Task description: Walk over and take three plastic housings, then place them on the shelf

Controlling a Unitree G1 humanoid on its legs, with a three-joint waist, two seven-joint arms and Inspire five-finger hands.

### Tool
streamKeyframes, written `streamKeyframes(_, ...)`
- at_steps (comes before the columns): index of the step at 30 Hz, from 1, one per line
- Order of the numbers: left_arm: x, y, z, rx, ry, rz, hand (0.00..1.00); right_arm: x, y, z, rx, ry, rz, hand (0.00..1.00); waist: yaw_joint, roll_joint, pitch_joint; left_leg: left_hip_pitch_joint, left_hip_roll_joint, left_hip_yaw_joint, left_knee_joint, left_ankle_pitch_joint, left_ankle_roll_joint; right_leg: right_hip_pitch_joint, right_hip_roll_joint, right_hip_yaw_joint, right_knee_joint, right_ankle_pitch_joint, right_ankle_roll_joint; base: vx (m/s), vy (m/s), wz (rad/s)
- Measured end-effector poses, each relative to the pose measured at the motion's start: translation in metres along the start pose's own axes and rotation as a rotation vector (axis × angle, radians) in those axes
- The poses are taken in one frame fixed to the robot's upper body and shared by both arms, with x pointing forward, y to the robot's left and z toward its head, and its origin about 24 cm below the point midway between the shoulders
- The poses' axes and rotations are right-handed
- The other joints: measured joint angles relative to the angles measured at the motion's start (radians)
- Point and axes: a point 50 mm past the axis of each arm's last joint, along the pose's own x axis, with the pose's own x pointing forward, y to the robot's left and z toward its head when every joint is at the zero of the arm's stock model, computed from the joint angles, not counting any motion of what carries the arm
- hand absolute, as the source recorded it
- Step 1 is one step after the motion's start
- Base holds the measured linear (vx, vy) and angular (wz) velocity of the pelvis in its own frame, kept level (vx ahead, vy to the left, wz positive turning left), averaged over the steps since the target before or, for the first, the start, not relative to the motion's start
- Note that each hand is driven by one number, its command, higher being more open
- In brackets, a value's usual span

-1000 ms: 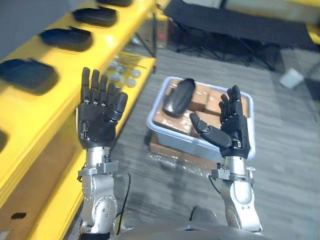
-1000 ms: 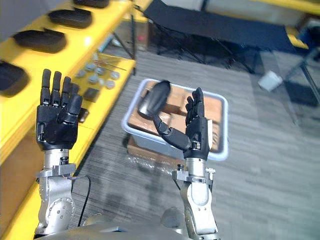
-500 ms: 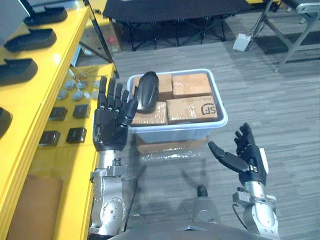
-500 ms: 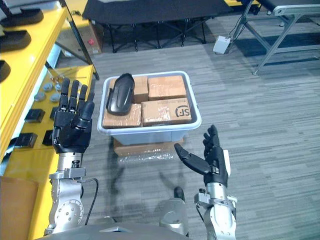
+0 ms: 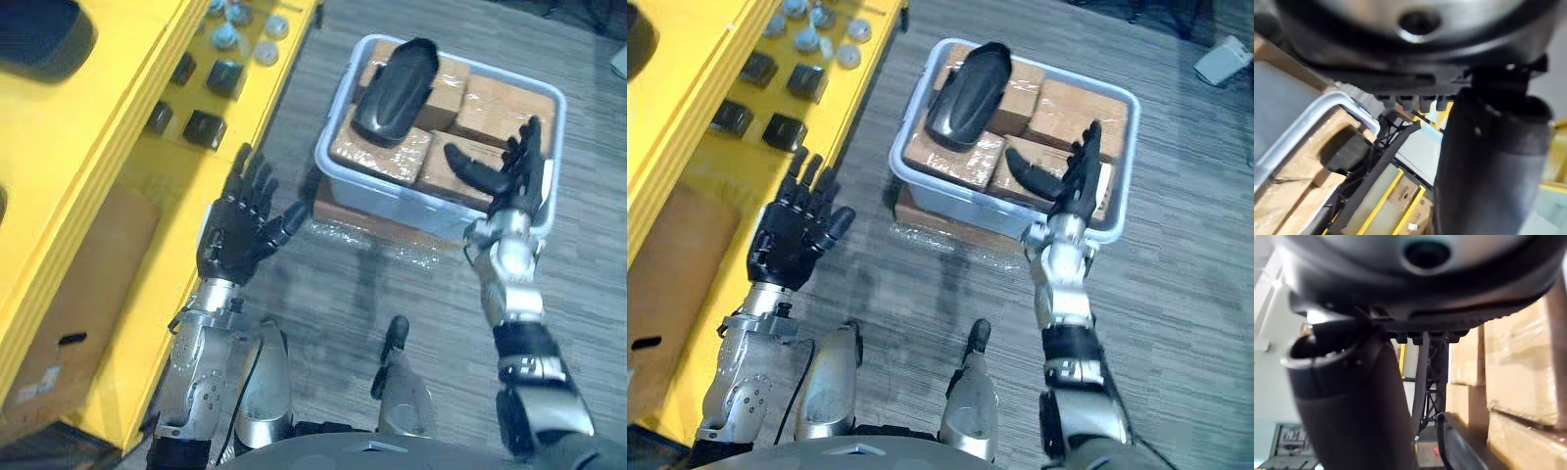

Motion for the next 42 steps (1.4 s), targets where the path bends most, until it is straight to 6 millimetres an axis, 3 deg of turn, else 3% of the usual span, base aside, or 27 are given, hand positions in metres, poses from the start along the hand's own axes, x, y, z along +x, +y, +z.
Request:
streamKeyframes(7,0.001,0.009,-0.023,0.009,0.128,-0.041,1.00,0.045,-0.005,0.025,-0.032,-0.002,-0.030,1.00,0.083,0.009,0.018,-0.107,-0.019,-0.066,0.067,-0.005,0.010,-0.017,0.003,-0.091,-0.020,0.038,-0.010,-0.04,0.064,0.23)
streamKeyframes(11,-0.001,0.010,-0.033,0.004,0.174,-0.039,1.00,0.061,-0.007,0.037,-0.050,0.010,-0.054,1.00,0.103,0.025,0.030,-0.135,-0.035,-0.082,0.080,-0.002,0.018,-0.024,-0.005,-0.123,-0.020,0.048,-0.016,-0.06,0.071,0.13)
streamKeyframes(13,0.003,0.008,-0.039,-0.006,0.190,-0.050,1.00,0.072,-0.019,0.051,-0.093,0.009,-0.084,1.00,0.130,0.047,0.042,-0.164,-0.041,-0.090,0.095,0.001,0.023,-0.038,-0.008,-0.137,-0.020,0.051,-0.012,-0.08,0.072,0.11)
streamKeyframes(19,-0.001,0.013,-0.058,-0.021,0.263,0.003,1.00,0.086,-0.032,0.066,-0.157,0.017,-0.120,1.00,0.151,0.078,0.056,-0.209,-0.053,-0.098,0.099,0.016,0.028,-0.073,-0.016,-0.150,-0.020,0.053,-0.009,-0.07,0.057,0.05)
streamKeyframes(25,-0.005,0.011,-0.071,-0.049,0.296,0.025,1.00,0.099,-0.046,0.097,-0.203,0.016,-0.186,1.00,0.160,0.109,0.069,-0.235,-0.072,-0.113,0.086,0.037,0.029,-0.091,-0.029,-0.170,-0.020,0.056,-0.007,-0.04,0.040,0.10)
streamKeyframes(31,-0.004,0.005,-0.075,-0.085,0.284,0.023,1.00,0.099,-0.050,0.089,-0.257,0.098,-0.154,1.00,0.171,0.123,0.072,-0.243,-0.072,-0.116,0.083,0.041,0.028,-0.097,-0.029,-0.175,-0.019,0.056,-0.007,-0.03,0.037,0.02)
streamKeyframes(42,-0.008,0.007,-0.080,-0.088,0.301,0.035,1.00,0.103,-0.062,0.090,-0.303,0.242,-0.062,1.00,0.166,0.123,0.072,-0.241,-0.065,-0.120,0.093,0.044,0.027,-0.097,-0.026,-0.178,0.005,0.051,-0.014,-0.04,0.041,0.00)
